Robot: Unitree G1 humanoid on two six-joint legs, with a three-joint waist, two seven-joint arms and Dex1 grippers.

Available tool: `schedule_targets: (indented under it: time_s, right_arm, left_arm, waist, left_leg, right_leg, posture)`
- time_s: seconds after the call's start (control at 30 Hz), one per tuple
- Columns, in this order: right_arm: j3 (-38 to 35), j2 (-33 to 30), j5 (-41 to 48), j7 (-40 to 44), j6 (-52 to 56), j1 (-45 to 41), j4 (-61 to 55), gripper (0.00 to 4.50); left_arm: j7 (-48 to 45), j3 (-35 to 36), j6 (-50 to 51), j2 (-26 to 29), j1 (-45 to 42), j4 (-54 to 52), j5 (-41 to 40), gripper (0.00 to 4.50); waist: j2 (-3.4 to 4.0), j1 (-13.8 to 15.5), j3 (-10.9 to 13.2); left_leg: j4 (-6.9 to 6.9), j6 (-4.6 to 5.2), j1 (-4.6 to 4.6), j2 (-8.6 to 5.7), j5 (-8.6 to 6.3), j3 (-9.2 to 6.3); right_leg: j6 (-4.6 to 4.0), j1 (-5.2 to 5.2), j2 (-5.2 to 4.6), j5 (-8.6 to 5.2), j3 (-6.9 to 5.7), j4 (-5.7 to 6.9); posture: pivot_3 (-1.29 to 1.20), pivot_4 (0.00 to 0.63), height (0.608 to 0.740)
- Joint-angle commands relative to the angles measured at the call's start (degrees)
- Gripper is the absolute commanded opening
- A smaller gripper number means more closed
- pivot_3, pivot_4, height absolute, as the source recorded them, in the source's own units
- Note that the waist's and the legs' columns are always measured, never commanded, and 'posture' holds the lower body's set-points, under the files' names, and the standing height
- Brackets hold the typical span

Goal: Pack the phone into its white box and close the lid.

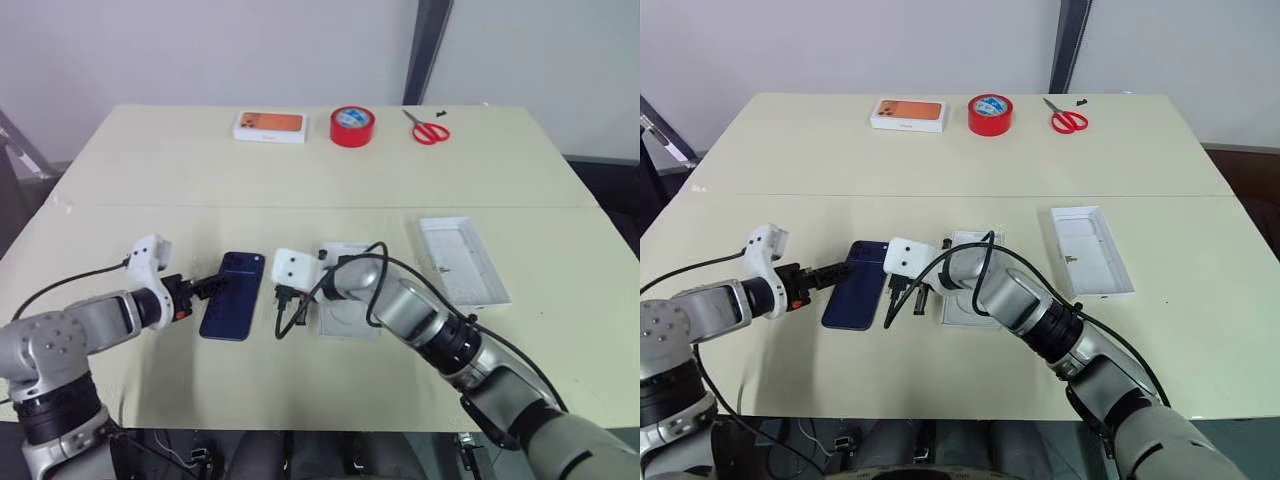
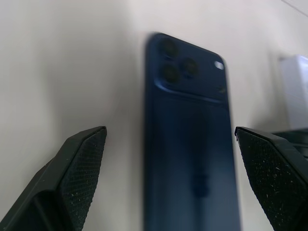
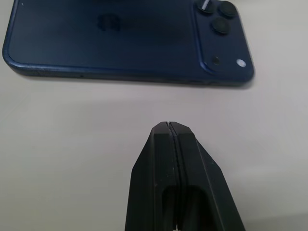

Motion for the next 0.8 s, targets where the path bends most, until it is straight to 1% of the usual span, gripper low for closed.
schedule_targets:
  time_s: [0.03,0.2,0.3,0.67,0.8]
  right_arm:
    - [0.7,1.0,-1.7,0.9,-1.4,-1.0,-0.1,0.0]
    - [0.6,0.8,-2.6,2.3,-2.0,-0.5,-0.5,0.0]
    - [0.4,0.8,-3.0,2.8,-2.3,-0.3,-0.5,0.0]
    - [-0.7,1.6,-4.1,3.3,-2.7,0.3,0.0,0.0]
    - [-0.9,1.9,-4.3,3.1,-2.7,0.5,0.2,0.0]
  left_arm:
    - [1.8,-5.2,2.9,-3.3,2.7,-0.3,-4.6,4.48]
    - [4.7,-5.5,2.9,-6.1,3.6,-1.8,-9.6,4.48]
    - [6.1,-5.6,2.9,-6.3,4.0,-1.9,-11.7,4.48]
    - [11.5,-0.6,2.9,-7.5,1.9,2.4,-21.2,4.48]
    - [13.6,-1.6,2.9,-6.5,2.4,4.5,-26.1,4.48]
  waist:
    - [0.03,0.1,-0.1]
    - [0.01,0.3,-0.2]
    - [0.01,0.2,-0.3]
    - [-0.01,0.1,-0.3]
    - [-0.02,0.0,-0.3]
  left_leg:
    - [0.0,0.0,0.01,-0.01,0.0,0.0]
    - [-0.01,0.01,0.01,-0.06,-0.01,-0.01]
    - [-0.02,0.02,0.01,-0.06,-0.01,-0.01]
    - [-0.03,0.04,0.02,-0.06,-0.03,-0.02]
    - [-0.03,0.02,0.02,-0.06,-0.02,-0.02]
  right_leg:
    - [0.0,0.01,-0.01,0.0,0.0,0.0]
    - [0.0,0.04,-0.06,0.0,0.0,-0.02]
    - [0.0,0.04,-0.05,0.0,-0.01,-0.04]
    - [0.0,0.04,-0.05,0.0,-0.01,-0.05]
    - [0.0,0.03,-0.04,0.0,-0.01,-0.05]
  posture:
    - [0.0,0.15,0.733]
    - [0.0,0.15,0.733]
    - [0.0,0.15,0.733]
    - [0.0,0.15,0.733]
    - [0.0,0.15,0.733]
